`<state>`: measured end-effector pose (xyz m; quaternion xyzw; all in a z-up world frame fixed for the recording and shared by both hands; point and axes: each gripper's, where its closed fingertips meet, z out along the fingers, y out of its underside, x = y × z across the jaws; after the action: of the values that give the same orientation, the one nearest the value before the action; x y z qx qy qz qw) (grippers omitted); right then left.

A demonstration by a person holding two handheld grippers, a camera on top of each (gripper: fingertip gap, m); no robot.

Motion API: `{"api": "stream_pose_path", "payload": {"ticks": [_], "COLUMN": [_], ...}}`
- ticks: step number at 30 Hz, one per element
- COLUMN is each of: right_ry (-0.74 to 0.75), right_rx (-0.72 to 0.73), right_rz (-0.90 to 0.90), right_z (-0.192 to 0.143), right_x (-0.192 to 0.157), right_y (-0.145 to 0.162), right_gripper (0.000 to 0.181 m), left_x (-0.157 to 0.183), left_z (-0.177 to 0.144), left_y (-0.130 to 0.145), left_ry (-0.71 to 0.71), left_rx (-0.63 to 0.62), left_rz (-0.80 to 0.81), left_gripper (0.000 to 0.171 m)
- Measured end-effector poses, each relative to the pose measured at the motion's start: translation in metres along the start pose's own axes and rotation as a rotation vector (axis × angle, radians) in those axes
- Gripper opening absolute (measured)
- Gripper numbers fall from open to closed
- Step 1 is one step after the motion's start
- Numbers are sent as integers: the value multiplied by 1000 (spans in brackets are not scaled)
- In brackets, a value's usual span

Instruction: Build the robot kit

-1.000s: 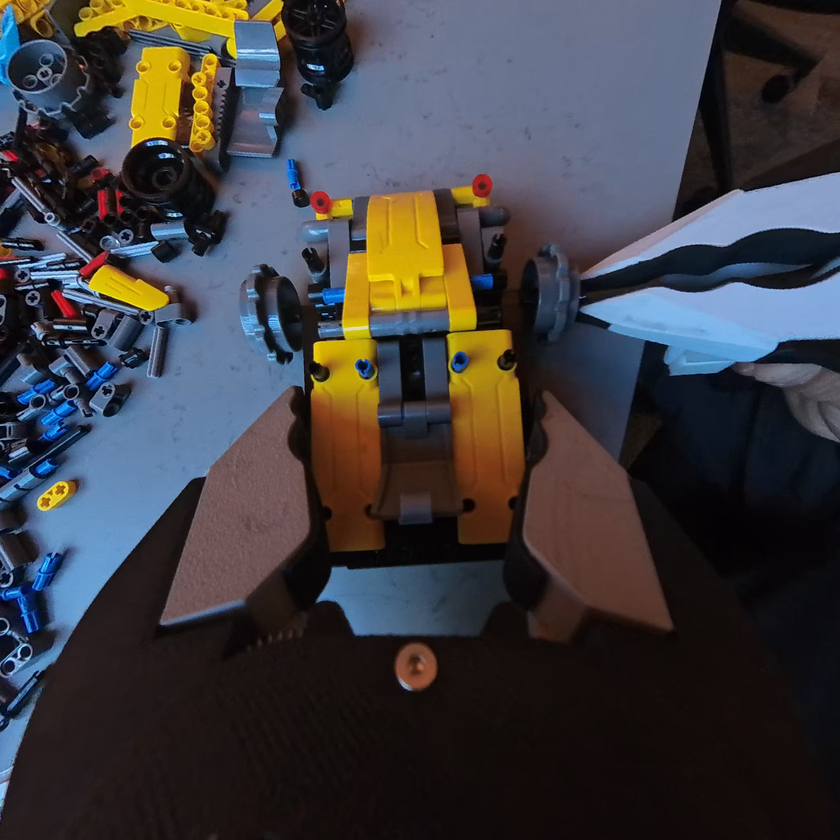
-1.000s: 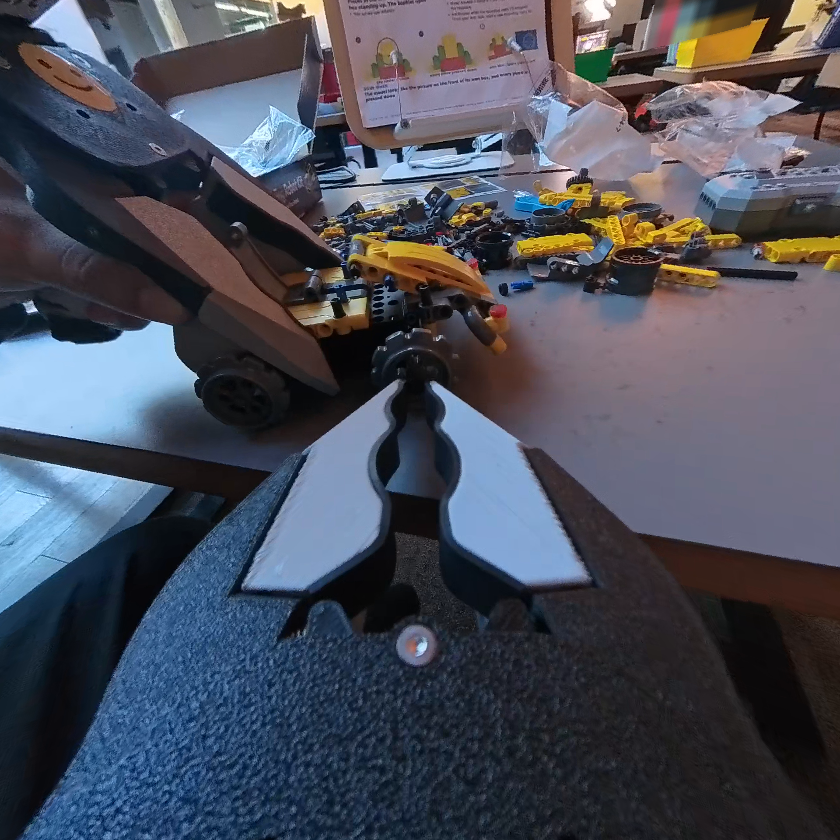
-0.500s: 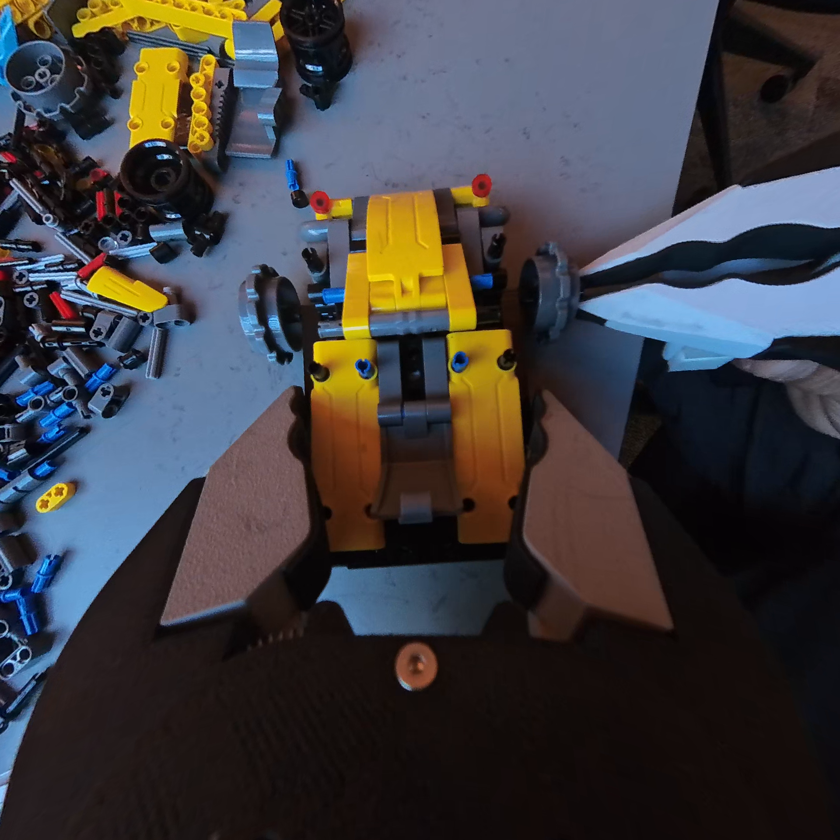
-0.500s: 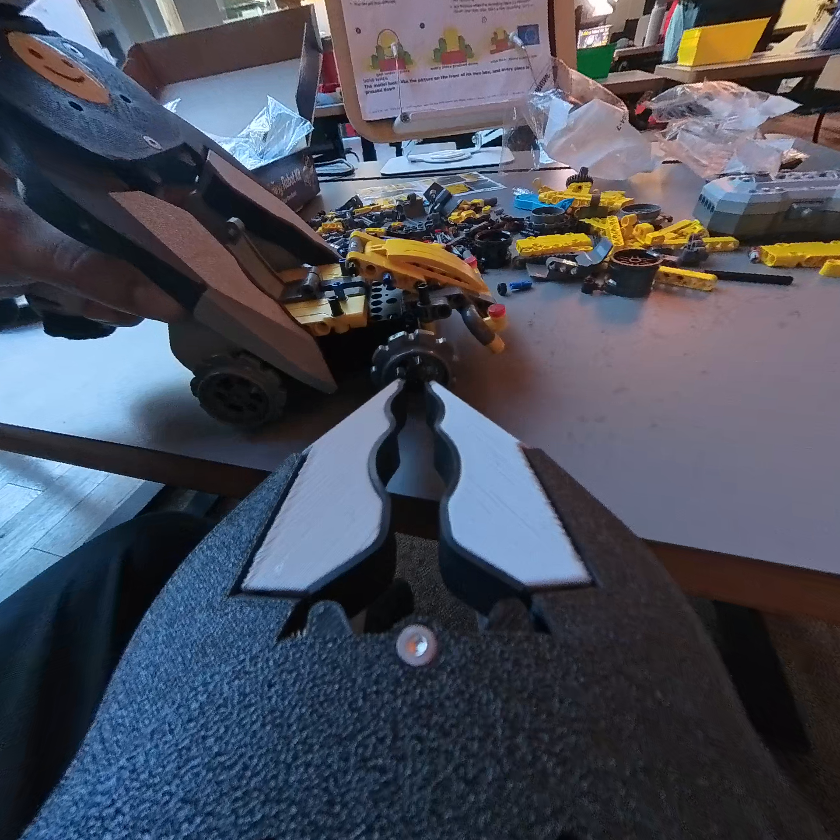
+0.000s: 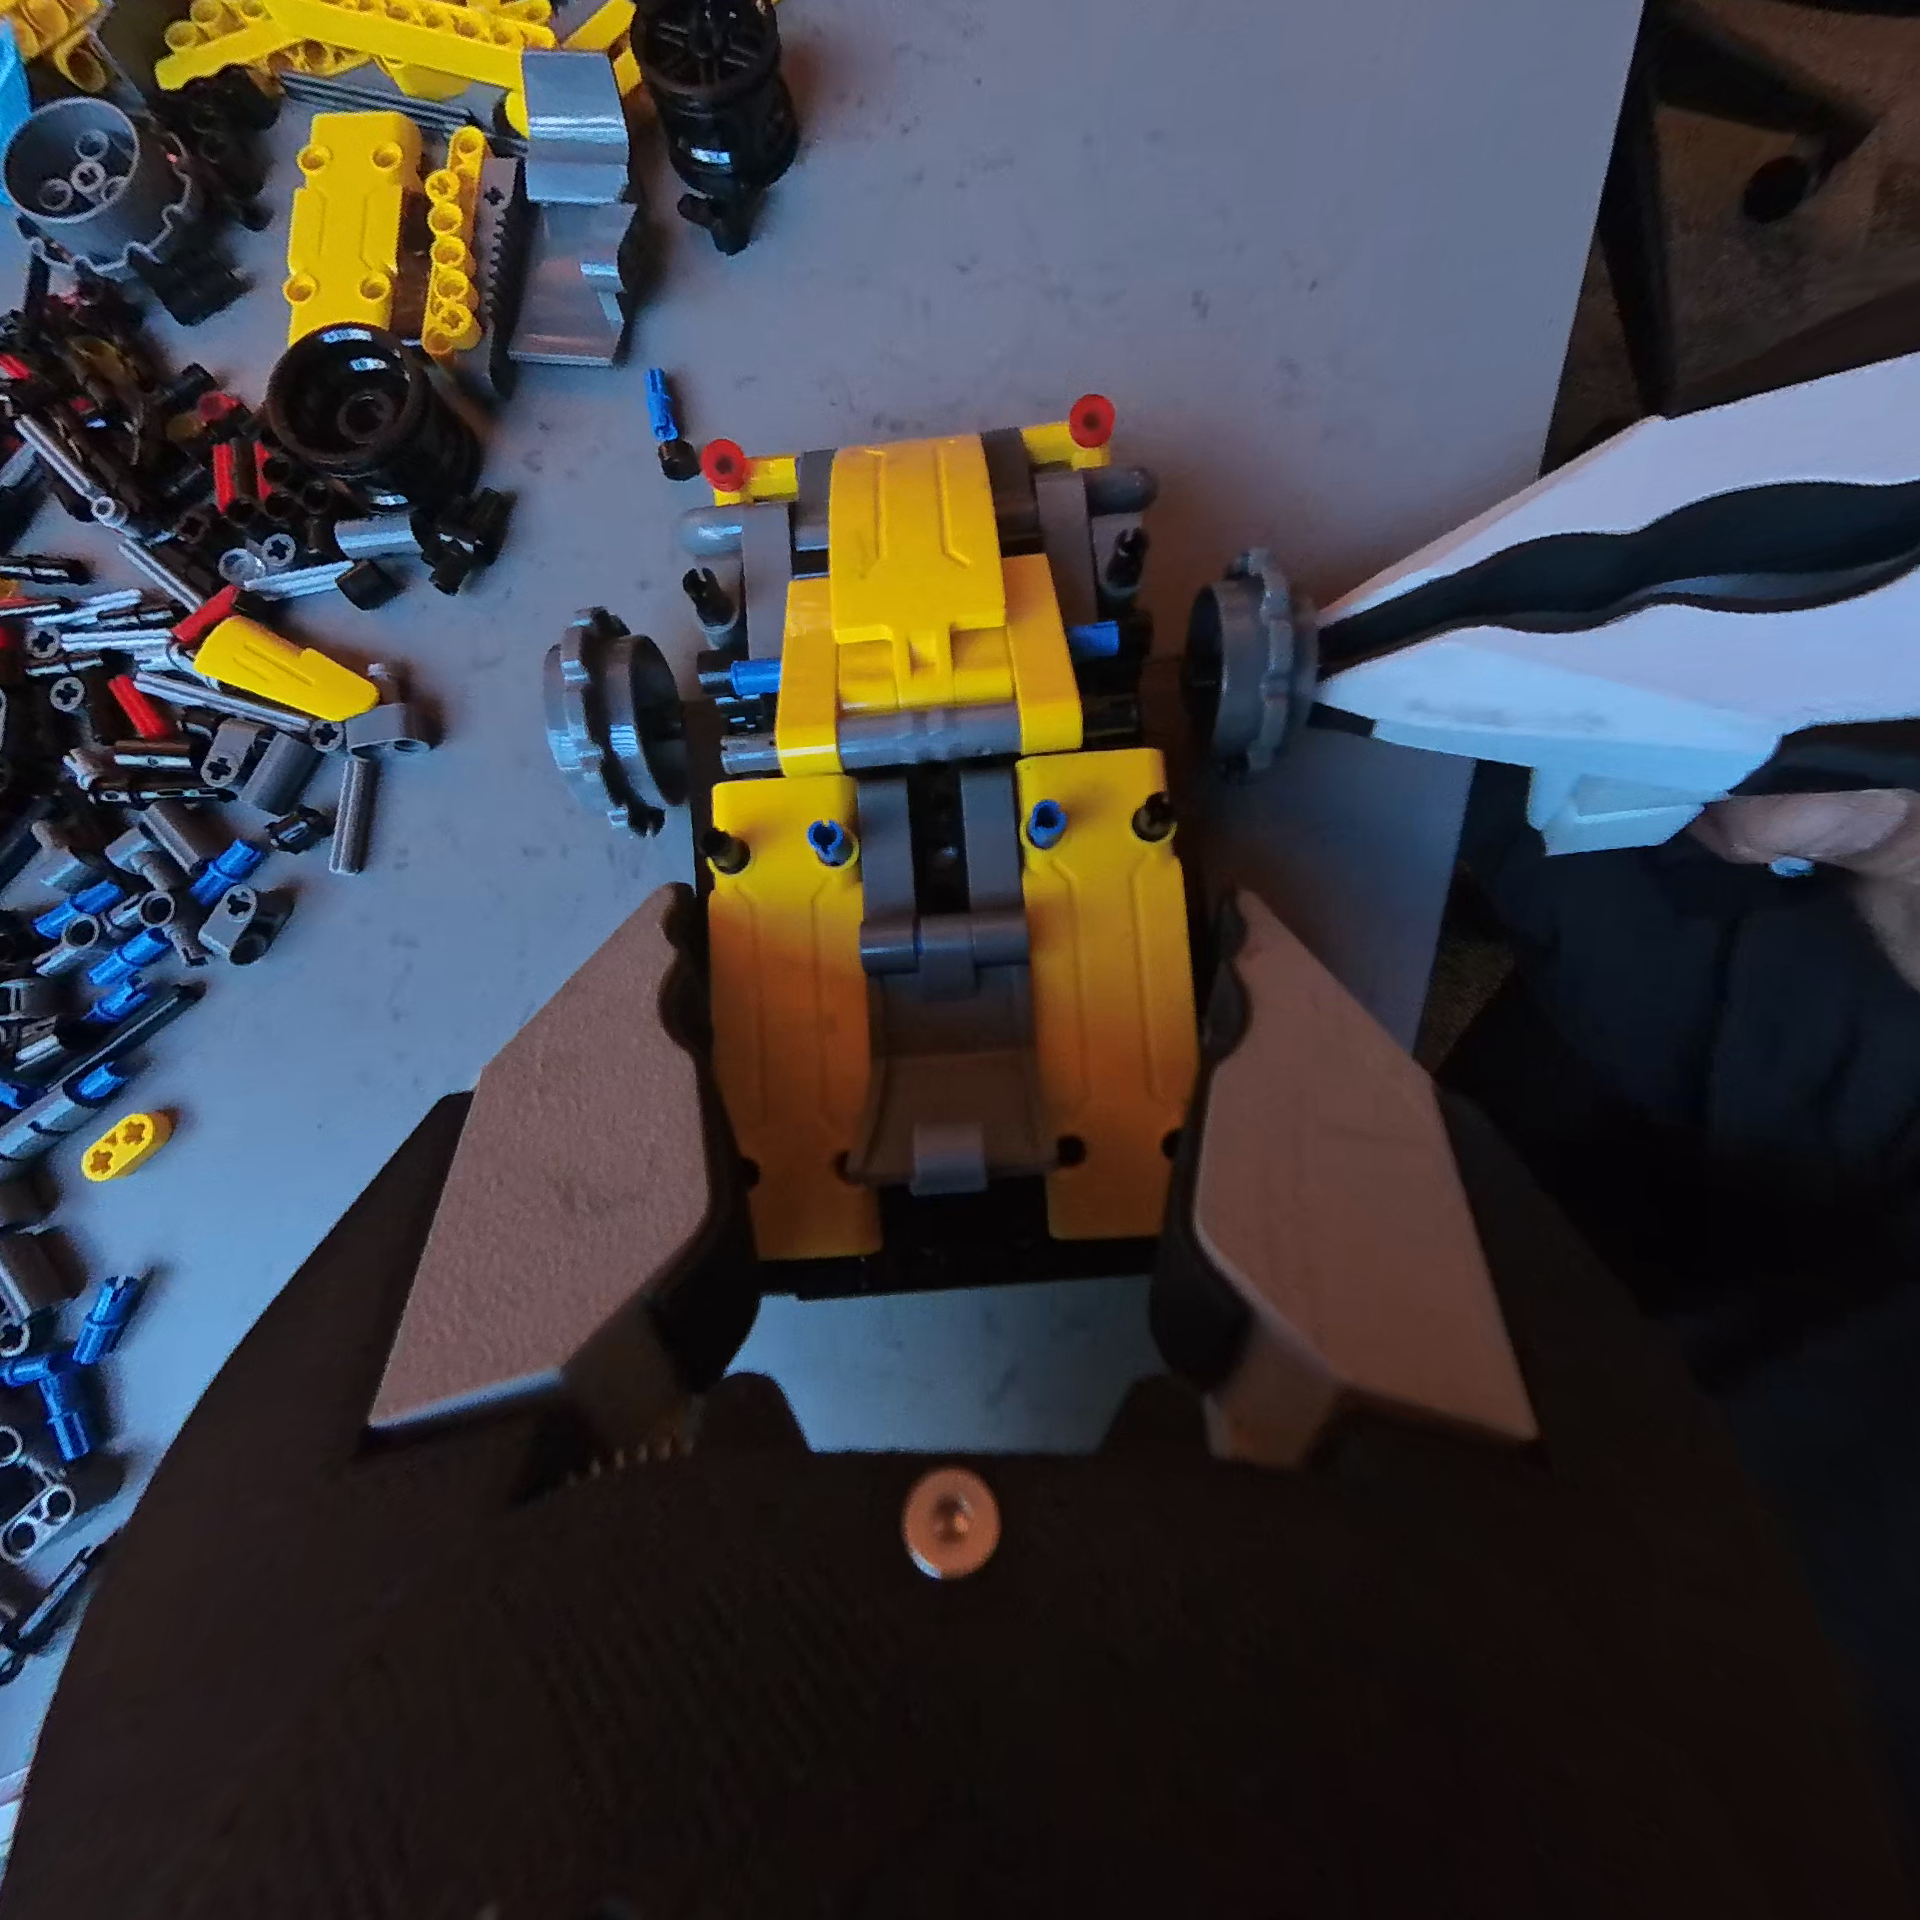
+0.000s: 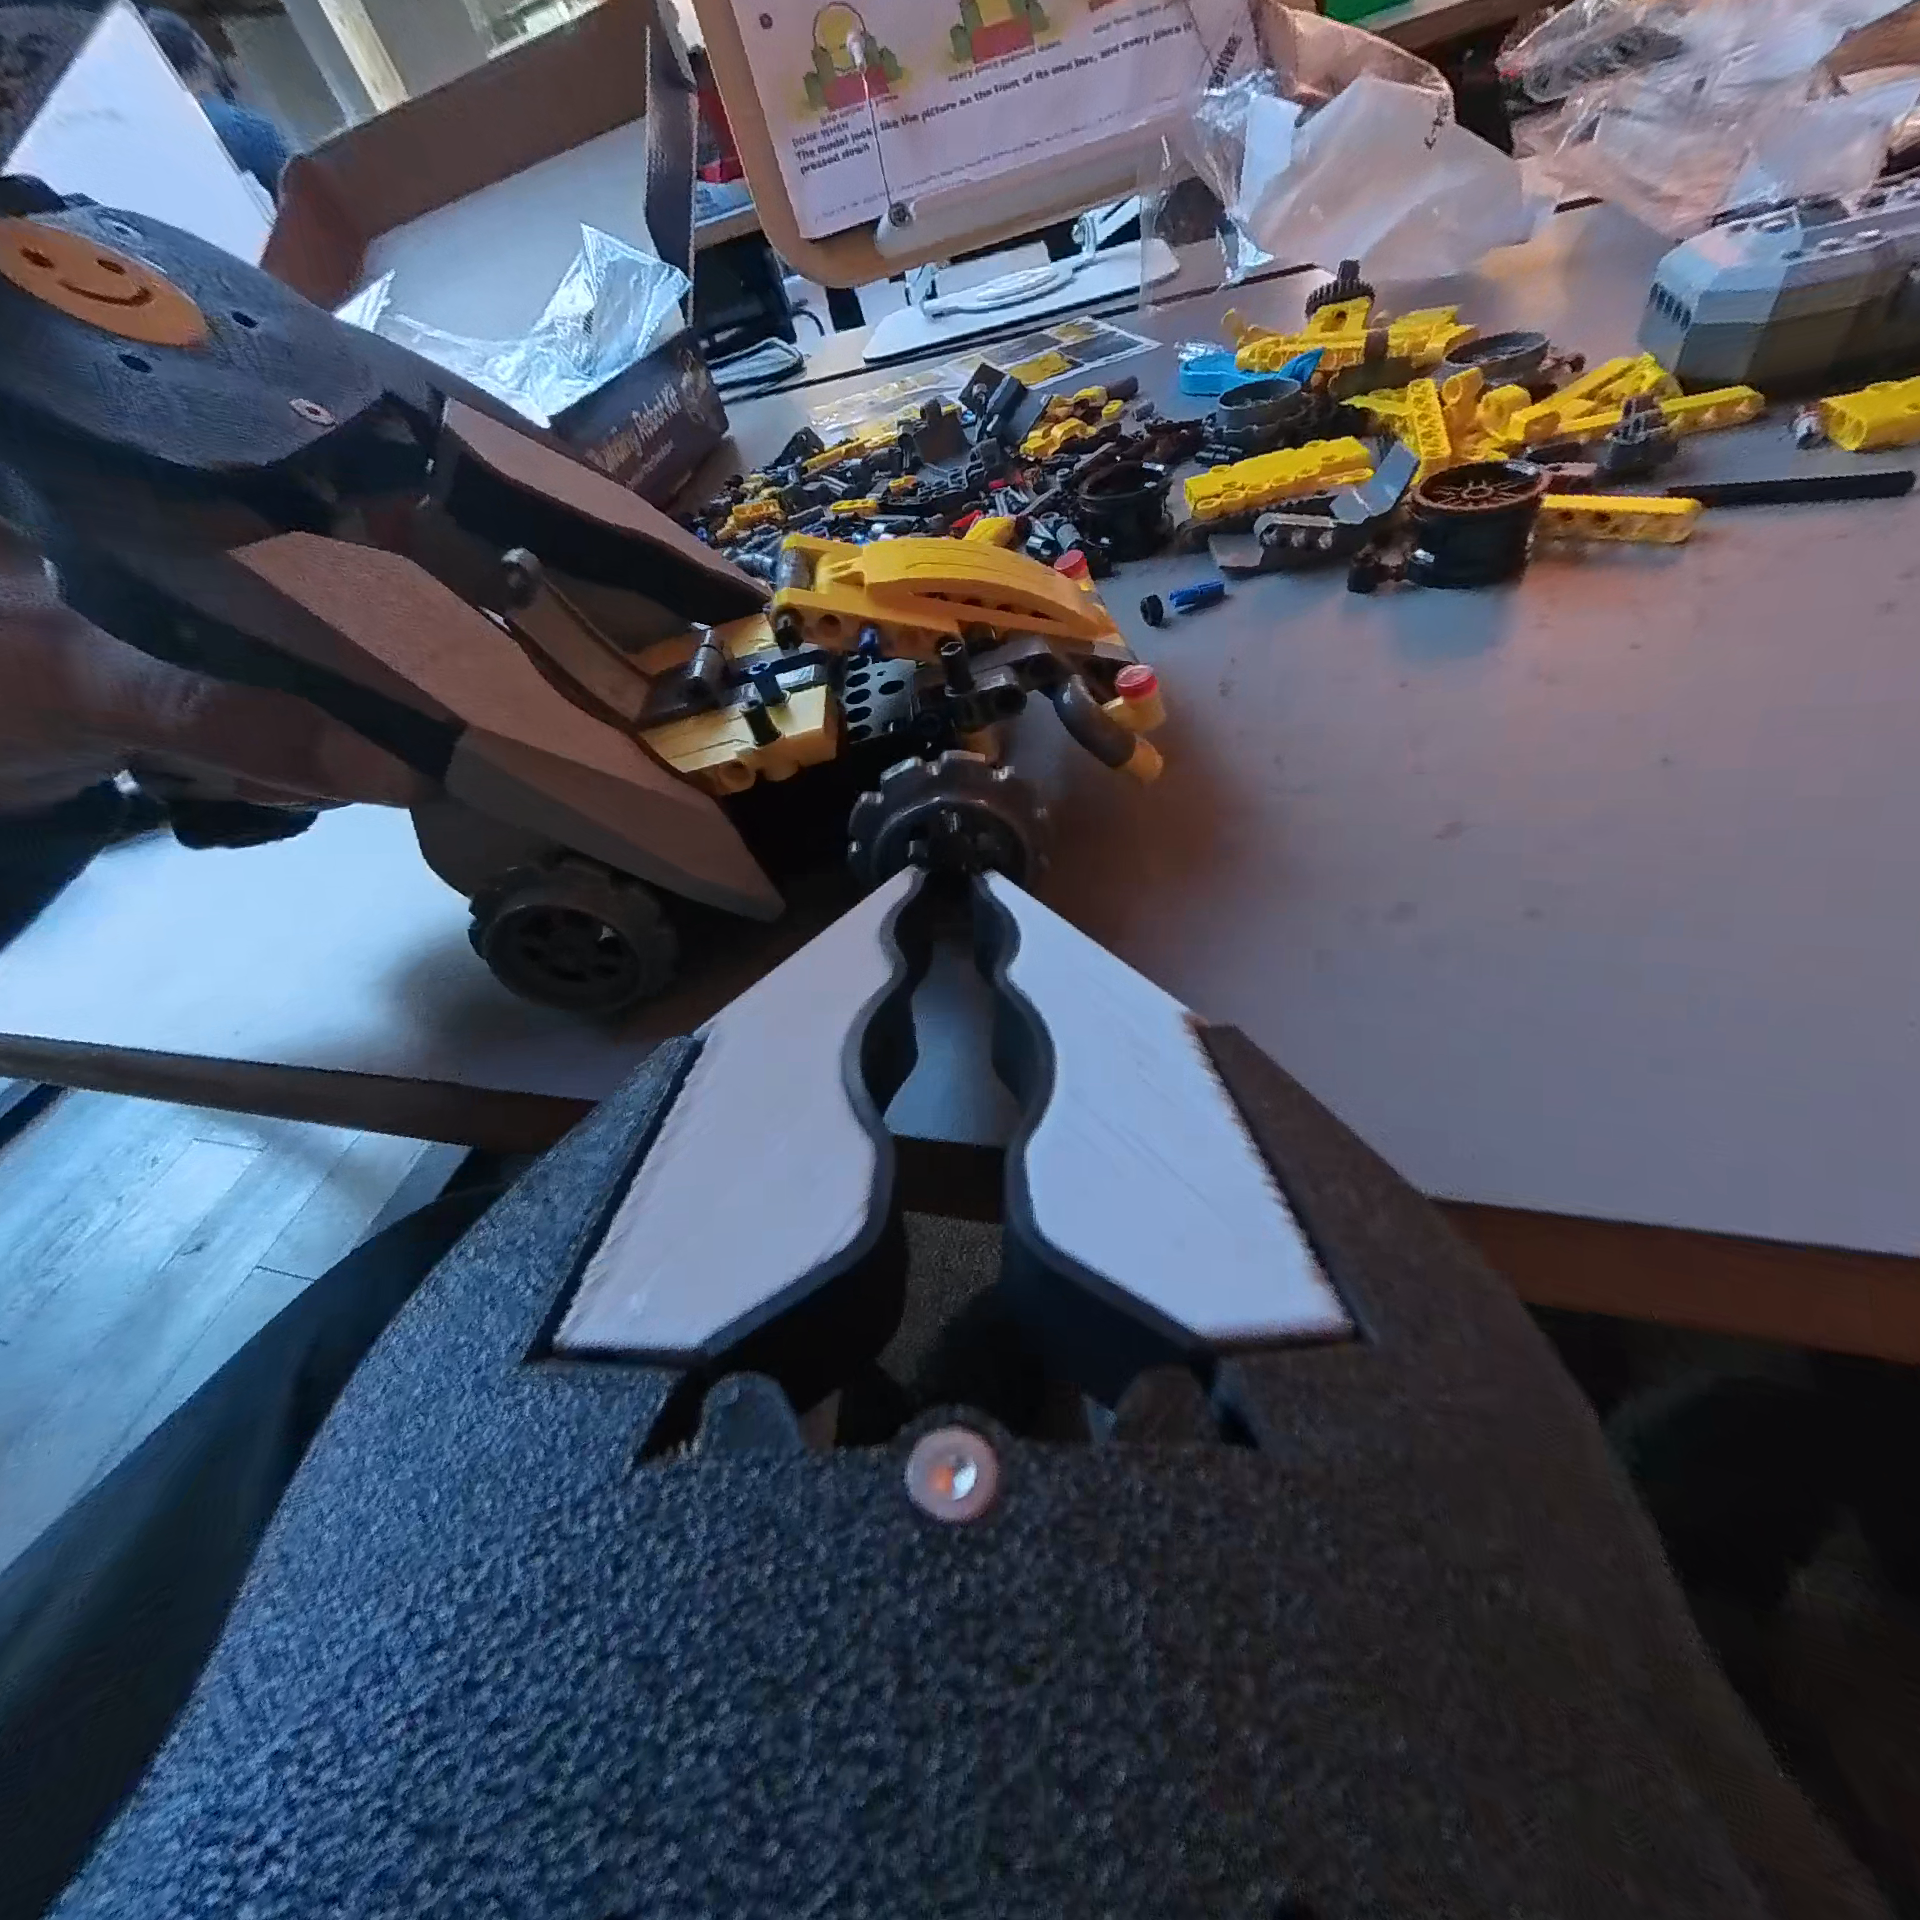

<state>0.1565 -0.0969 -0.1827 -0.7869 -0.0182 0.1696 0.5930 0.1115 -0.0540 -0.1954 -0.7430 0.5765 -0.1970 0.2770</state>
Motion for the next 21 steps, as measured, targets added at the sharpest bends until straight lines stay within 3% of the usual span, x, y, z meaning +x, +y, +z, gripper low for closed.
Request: {"api": "stream_pose_path", "payload": {"ticks": [15,21], "right_ry": [-35,-117], "right_rx": [-34,-126], "right_rz": [221,325], "right_z": [2,4], "right_x": [1,1], "right_y": [-1,0], "right_gripper": [6,6], "left_x": [0,-1], "left_z": [1,2], "left_y": [0,-2], "left_ry": [2,-6], "left_rx": [-10,-7], "left_rz": [-1,-9], "left_gripper": [94,94]}}
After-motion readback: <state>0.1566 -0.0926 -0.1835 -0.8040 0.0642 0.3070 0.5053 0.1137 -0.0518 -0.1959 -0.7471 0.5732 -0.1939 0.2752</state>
